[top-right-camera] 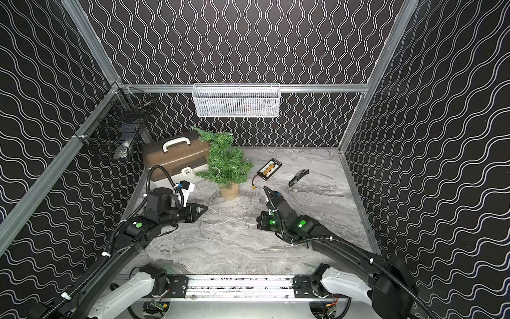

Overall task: Remove string lights from the small christmas tree
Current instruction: Remove the light string from the Christmas tree.

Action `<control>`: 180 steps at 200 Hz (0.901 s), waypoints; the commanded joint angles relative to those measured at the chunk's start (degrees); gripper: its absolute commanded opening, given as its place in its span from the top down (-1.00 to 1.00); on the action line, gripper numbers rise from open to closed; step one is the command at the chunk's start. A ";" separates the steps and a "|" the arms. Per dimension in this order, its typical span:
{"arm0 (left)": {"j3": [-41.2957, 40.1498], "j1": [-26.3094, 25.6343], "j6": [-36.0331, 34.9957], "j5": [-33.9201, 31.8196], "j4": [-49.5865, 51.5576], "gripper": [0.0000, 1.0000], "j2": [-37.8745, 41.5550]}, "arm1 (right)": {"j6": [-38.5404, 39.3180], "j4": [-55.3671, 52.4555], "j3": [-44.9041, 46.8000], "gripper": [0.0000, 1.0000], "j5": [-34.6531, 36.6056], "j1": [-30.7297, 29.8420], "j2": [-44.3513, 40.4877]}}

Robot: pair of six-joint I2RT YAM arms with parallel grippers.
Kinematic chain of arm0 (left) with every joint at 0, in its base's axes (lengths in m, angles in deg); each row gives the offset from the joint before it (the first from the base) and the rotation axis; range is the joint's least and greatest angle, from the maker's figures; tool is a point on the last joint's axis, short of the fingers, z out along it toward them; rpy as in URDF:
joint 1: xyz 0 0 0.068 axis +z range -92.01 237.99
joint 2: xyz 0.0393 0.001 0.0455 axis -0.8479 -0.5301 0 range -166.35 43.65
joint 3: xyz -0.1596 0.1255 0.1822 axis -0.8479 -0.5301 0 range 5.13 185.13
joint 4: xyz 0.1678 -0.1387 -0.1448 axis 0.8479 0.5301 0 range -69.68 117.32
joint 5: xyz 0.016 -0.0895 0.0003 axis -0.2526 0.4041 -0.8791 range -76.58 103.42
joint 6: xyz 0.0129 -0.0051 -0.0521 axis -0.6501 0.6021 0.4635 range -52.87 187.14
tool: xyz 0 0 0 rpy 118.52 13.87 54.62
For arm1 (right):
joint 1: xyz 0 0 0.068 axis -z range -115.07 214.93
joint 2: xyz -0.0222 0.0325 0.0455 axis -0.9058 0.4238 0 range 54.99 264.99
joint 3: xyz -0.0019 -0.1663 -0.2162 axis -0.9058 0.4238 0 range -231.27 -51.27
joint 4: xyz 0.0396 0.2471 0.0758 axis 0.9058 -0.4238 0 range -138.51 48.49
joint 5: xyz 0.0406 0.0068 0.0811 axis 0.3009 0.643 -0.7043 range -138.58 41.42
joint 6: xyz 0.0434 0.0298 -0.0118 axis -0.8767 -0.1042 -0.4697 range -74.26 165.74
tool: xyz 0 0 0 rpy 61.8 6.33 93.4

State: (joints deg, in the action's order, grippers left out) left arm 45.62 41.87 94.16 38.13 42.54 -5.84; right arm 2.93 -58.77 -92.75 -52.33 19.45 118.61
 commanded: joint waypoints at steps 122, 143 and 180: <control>6.83 -5.30 2.75 -24.64 10.31 -0.29 -0.77 | 12.09 0.22 -12.56 -0.04 -1.82 0.03 5.19; 9.08 -5.38 0.56 -27.11 11.53 -0.29 -2.67 | 13.18 0.12 -13.36 -0.04 -1.21 0.37 5.55; 3.73 -5.44 -2.97 -25.11 -4.47 -0.19 -3.30 | 12.81 1.43 -11.45 -0.04 -1.69 2.00 4.32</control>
State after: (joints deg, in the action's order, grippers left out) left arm 54.08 36.58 94.79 12.05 50.43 -9.19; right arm 15.22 -59.77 -105.34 -54.43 20.61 123.87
